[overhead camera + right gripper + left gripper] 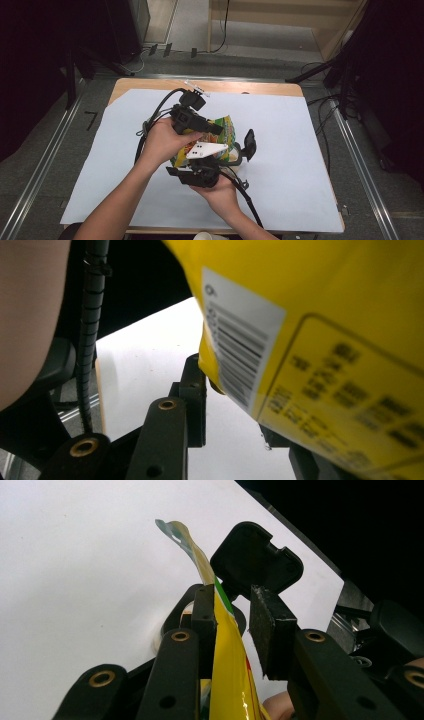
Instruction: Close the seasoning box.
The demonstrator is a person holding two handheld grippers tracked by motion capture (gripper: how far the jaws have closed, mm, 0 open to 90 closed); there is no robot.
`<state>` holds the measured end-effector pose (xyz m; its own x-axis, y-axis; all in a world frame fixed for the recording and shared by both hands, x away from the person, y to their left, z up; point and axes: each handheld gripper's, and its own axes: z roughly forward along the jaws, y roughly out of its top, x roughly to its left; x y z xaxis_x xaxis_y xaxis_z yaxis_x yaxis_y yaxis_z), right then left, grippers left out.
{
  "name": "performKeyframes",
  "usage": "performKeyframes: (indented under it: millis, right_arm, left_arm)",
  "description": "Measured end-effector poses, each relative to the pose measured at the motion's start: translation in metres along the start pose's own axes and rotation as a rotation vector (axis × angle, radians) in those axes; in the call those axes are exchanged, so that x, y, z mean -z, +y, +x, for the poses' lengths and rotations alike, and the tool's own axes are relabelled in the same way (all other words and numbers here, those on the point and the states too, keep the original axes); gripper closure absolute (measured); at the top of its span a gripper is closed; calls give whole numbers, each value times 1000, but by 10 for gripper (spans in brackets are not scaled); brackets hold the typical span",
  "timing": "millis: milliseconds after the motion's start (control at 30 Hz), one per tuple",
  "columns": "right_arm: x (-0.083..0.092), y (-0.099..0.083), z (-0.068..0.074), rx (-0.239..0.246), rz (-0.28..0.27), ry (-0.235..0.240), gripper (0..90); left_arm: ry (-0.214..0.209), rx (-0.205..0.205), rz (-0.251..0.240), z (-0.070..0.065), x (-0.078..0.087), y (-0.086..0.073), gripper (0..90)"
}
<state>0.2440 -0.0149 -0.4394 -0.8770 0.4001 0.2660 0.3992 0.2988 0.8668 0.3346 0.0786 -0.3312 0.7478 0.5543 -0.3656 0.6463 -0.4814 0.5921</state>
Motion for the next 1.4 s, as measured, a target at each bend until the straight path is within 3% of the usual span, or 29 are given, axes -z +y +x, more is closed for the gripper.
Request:
performKeyframes:
  millis: [1400]
  right_arm:
    - [-1, -1, -4, 4, -1, -8, 704]
  left_arm:
    - [12, -16, 0, -5, 0, 0, 730]
